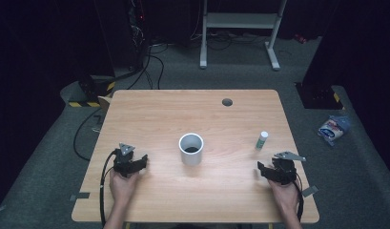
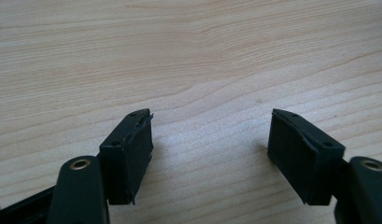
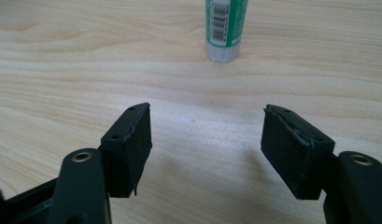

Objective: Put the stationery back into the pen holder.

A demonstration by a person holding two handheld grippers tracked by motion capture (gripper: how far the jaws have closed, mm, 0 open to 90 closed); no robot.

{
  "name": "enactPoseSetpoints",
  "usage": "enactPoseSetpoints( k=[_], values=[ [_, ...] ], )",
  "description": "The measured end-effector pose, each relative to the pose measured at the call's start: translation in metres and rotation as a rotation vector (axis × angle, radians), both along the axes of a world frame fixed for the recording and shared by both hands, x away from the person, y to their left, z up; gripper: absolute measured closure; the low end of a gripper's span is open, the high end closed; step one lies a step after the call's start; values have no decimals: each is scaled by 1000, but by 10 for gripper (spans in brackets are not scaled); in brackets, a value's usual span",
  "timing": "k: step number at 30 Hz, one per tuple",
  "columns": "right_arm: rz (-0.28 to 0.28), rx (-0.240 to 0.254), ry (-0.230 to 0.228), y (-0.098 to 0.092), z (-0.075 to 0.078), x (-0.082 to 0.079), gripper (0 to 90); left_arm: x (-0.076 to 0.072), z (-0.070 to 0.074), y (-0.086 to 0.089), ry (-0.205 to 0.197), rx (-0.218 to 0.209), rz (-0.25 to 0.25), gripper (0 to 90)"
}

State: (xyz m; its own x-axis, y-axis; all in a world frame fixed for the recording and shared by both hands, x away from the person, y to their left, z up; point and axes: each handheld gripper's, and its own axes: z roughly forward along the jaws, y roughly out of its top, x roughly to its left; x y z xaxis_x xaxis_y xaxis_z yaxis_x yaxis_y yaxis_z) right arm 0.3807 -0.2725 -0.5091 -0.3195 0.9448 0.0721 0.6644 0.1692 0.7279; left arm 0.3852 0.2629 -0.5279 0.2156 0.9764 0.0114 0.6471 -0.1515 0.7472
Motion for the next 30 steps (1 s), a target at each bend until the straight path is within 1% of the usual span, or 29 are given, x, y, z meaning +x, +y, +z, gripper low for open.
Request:
enactPoseSetpoints(
  k=[3, 5, 12, 14, 17, 20, 30],
  values=[
    [-6, 2, -21, 0, 4, 3, 357, 0, 0, 0, 1, -1, 0, 309],
    [-10, 3, -21, -1, 6, 6, 358, 0, 0, 0, 0, 0, 0, 309],
    [-21, 11, -50, -4, 15, 13, 384, 0, 0, 0, 0, 0, 0, 309],
    [-15, 0, -54, -3, 18, 16, 385, 0, 0, 0, 0, 0, 0, 309],
    [-11, -2, -51, -1, 23, 21, 385, 0, 0, 0, 1, 1, -1, 309],
    [-9, -17, -65, 0, 28, 25, 380, 0, 0, 0, 2, 1, -1, 310],
    [-24, -1, -66, 3, 36, 41, 382, 0, 0, 1, 1, -1, 0, 315]
  ],
)
